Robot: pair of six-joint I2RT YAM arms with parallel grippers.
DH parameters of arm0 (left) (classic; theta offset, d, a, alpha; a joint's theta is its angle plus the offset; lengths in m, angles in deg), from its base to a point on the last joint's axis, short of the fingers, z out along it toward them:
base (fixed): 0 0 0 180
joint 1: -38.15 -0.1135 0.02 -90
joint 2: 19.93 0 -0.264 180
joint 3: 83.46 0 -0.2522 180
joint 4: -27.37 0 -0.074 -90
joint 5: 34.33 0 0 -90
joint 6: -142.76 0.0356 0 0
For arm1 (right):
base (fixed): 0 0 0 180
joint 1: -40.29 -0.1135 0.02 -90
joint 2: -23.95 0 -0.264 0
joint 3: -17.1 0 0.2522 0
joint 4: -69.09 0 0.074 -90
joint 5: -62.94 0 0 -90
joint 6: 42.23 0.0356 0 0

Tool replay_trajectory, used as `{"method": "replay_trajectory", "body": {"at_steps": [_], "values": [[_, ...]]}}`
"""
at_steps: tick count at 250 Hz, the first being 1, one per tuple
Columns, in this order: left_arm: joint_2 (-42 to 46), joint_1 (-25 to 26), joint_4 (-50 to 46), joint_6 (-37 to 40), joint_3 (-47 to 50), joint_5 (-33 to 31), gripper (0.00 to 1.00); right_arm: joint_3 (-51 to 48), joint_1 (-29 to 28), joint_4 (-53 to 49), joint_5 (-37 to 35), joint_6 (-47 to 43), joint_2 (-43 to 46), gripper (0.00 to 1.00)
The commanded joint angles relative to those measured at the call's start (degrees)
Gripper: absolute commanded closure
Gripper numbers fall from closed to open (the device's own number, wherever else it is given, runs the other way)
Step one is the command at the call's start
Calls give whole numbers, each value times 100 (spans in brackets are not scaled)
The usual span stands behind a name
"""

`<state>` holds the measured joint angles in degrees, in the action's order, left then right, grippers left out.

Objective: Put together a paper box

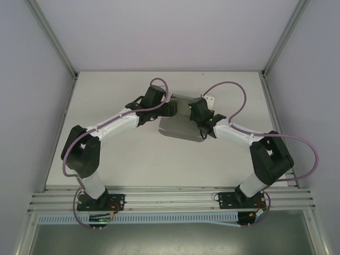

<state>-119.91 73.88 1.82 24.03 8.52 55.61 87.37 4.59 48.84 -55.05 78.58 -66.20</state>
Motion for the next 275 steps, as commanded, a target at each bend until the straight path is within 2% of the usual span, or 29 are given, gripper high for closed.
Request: {"method": "replay_trajectory", "body": {"at_steps": [1,34,57,88,101,122,151,170,192,208,212,233,251,275], "values": [[172,-145,449,288,208,612,31,121,22,-31,113,-101,182,100],[69,-145,625,538,145,746,32,209,23,-68,214,-128,123,100],[-114,-140,451,583,-30,590,46,232,20,-70,239,-123,120,100],[-315,-145,423,627,-157,352,54,223,20,-47,288,-114,129,100],[-409,-144,414,656,-217,348,62,238,15,-54,303,-125,128,100],[-541,-145,406,688,-328,378,66,272,15,-81,327,-125,90,100],[-631,-140,406,749,-406,144,81,301,11,-95,338,-117,68,100],[-720,-127,371,808,-449,-188,81,302,10,-90,355,-84,72,100],[-862,-103,317,860,-512,-588,86,327,2,-103,373,-58,59,100],[-1001,-21,168,952,-645,-970,97,369,-7,-157,358,-31,35,100],[-1040,5,127,974,-689,-1115,100,388,-13,-184,341,-11,20,100],[-1262,190,-164,992,-938,-2174,100,449,-45,-304,200,136,-7,100],[-1501,269,-792,723,-1342,-3037,100,474,-88,-399,-15,270,6,100],[-1754,272,-1675,214,-1800,-3653,100,476,-104,-562,-269,506,76,100]]}}
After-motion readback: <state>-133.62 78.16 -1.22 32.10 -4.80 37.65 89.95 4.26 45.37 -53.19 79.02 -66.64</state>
